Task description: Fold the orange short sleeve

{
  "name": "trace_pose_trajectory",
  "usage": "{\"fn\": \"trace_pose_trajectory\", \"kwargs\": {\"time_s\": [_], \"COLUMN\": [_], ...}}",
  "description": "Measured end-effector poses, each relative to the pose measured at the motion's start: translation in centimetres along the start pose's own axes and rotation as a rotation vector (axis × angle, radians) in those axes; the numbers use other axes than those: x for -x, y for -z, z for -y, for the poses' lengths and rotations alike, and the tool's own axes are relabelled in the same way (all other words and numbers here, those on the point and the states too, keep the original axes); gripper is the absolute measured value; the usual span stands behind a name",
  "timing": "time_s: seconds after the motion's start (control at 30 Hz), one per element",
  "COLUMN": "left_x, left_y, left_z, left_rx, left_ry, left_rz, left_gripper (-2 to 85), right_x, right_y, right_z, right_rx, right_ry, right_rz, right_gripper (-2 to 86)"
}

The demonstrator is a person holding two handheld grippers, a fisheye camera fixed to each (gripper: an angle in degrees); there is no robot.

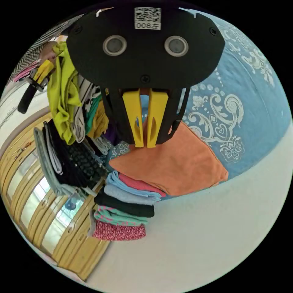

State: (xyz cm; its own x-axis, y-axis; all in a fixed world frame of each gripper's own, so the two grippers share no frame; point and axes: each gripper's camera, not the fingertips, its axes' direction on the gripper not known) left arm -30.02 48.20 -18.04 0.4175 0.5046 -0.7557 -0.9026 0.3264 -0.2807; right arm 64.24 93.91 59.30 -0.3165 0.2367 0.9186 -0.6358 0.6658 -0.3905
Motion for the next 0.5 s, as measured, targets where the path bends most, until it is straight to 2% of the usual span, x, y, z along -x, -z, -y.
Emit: {"fn": "trace_pose_trajectory", "kwargs": {"time_s": [0.07, 0.17, 0.33, 0.5], "left_x": [4.4, 9.7, 15.4, 16.6], "left_y": [6.2, 13.9, 25.5, 34.9], "left_z": [-2.4, -7.5, -18.4, -31.1], "left_rx": [-0.126, -0.267, -0.497, -0.420], "left_ry": [0.154, 0.356, 0.564, 0.724], "left_rz": [-0.111, -0.168, -0.278, -0.227], "left_gripper": [1.7, 1.4, 1.1, 1.2], "right_x": [0.2, 0.8, 3.3, 7.3], "right_y": [-0.9, -2.6, -6.1, -10.0], "right_z": [0.6, 1.6, 3.8, 5.0], "right_rx": [0.003, 0.010, 0.059, 0.151], "right_ry": [0.002, 0.007, 0.050, 0.114], "right_rz": [0.001, -0.024, -0.076, -0.083], "right_gripper": [0.1, 0.1, 0.1, 0.1]}}
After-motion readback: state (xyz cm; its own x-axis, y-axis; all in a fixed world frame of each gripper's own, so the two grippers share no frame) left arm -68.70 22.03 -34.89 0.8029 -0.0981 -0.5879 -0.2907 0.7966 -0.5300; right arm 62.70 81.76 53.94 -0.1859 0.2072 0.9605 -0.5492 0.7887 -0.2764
